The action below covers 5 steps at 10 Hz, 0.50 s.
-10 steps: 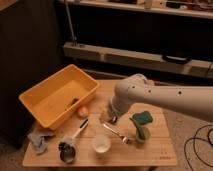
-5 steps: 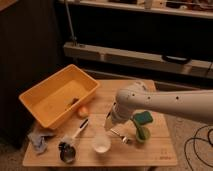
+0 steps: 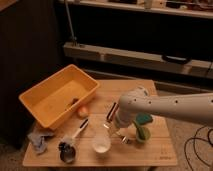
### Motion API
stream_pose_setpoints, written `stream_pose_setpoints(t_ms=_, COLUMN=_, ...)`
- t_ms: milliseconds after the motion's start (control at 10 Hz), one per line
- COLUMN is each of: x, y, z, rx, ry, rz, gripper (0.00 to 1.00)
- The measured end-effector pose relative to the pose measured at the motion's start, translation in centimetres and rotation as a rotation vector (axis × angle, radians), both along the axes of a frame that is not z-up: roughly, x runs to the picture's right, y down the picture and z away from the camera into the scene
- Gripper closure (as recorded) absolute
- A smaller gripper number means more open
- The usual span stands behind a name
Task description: Place fork in table surface
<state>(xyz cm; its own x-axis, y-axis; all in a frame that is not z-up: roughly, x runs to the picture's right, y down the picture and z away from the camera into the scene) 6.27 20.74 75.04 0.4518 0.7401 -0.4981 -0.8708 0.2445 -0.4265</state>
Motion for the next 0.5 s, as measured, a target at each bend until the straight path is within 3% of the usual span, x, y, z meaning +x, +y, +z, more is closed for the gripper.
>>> stream_pose_setpoints(t_ms=500, x=1.4, y=1.2, z=3.2, rx=-0.015, ry=0.020, rz=-0.022, gripper=0.35)
